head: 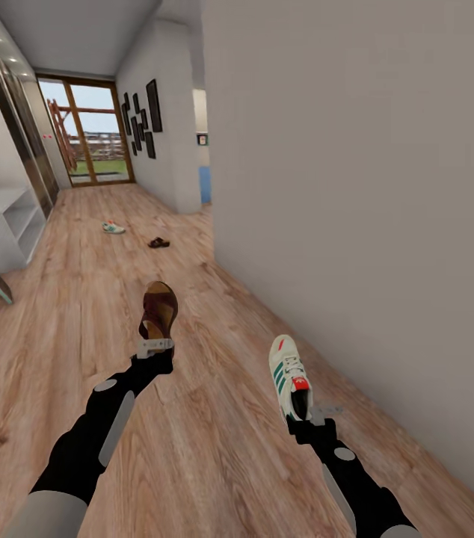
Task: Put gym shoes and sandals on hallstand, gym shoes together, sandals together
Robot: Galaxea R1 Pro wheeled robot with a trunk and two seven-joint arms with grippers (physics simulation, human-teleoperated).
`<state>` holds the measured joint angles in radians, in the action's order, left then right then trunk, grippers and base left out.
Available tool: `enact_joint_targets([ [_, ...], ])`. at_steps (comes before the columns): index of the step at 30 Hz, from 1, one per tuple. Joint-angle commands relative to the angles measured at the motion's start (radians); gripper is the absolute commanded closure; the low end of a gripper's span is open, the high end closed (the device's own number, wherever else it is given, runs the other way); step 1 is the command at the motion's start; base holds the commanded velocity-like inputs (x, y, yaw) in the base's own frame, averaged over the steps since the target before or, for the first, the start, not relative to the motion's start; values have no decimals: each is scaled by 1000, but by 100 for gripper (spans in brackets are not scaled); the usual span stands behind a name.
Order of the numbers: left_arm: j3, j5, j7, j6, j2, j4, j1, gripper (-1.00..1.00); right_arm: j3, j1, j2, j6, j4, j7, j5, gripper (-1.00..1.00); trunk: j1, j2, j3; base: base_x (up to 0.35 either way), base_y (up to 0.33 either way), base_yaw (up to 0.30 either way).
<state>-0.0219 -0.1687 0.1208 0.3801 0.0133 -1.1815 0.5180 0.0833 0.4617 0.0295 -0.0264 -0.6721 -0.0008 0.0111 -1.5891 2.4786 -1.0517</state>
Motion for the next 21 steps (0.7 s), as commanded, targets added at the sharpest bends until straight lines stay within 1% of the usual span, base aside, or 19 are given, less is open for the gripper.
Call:
enact_joint_targets([
  [1,-1,-7,0,7,1,-1,1,100,1,0,0,-3,-1,-1,1,100,1,0,-1,-212,-235,297],
  [6,-1,-7,0,7,1,-1,1,100,1,0,0,-3,-1,-1,1,100,1,0,-1,-226,-215,257],
  [14,-1,-7,0,8,0,-2,1,100,1,0,0,-3,-1,-1,1,100,1,0,-1,-236,-201,52],
  [21,-1,-8,0,8,0,-3,1,100,1,0,0,-3,-1,-1,1,100,1,0,-1,-236,-200,253],
])
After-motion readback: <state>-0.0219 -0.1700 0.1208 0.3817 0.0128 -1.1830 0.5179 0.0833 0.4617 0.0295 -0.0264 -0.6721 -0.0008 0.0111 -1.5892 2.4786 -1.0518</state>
